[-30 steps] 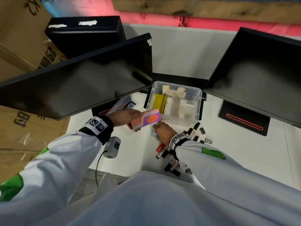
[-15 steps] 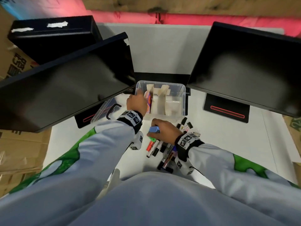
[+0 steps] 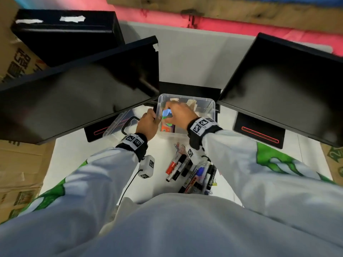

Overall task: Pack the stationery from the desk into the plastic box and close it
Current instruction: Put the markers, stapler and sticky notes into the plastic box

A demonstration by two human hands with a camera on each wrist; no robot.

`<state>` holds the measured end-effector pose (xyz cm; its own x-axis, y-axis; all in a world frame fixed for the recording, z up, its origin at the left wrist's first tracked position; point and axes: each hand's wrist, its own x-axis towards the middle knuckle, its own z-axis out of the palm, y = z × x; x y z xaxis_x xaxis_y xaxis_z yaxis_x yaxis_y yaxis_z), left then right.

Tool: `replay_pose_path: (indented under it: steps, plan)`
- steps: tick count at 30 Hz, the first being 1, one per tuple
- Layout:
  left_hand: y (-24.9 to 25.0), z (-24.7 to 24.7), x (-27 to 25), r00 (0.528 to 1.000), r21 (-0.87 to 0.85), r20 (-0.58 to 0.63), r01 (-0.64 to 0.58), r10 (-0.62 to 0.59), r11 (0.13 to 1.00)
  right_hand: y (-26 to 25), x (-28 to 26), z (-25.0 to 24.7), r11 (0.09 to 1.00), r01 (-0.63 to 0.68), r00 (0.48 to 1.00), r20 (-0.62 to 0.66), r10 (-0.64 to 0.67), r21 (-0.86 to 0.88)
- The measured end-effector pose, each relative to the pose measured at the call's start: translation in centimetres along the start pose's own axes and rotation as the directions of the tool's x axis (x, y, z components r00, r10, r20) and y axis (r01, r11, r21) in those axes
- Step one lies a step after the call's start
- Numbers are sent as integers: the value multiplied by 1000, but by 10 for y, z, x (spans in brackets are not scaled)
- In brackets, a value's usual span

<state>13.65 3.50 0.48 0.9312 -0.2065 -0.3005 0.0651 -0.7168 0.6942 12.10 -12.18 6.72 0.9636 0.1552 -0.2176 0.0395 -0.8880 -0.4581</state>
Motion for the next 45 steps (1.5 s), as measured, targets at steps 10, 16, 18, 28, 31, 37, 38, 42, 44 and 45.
replay_pose_path:
  steps: [10, 16, 18, 28, 31, 37, 38, 42, 44, 45]
  plan:
    - [-11, 2, -4, 999, -90, -21, 32, -34, 995, 8, 20, 14, 945, 47, 997, -46, -65, -325]
    - [-6, 1, -6, 999, -153, -1, 44, -45, 987, 3, 24, 1, 992, -118, 993, -11, 119, 50]
    - [-7, 0, -7, 998, -193, 16, 56, -54, 980, 3, 27, 6, 988, -114, 991, 78, 107, 101]
    - [-9, -3, -9, 997, -222, 34, 79, -73, 972, 0, 48, 21, 969, 60, 967, 255, 4, -241]
    - [-9, -3, -9, 997, -240, 30, 75, -70, 968, 3, 48, 24, 965, 52, 969, 246, 13, -257]
    - [-10, -1, -9, 999, -193, 8, 55, -54, 980, 3, 52, 28, 883, 153, 967, 251, -41, -445]
    - [-10, -1, -8, 998, -183, 9, 57, -56, 982, 3, 52, 28, 883, 146, 969, 242, -38, -446]
    - [-10, -1, -8, 999, -174, 6, 49, -49, 983, -1, 57, 24, 848, 106, 987, 156, -28, -519]
    - [-9, -1, -8, 999, -160, 1, 49, -50, 986, -5, 59, 24, 791, 100, 989, 148, -12, -603]
    - [-9, -1, -8, 999, -154, 1, 53, -53, 987, -7, 59, 23, 772, 98, 986, 165, 9, -628]
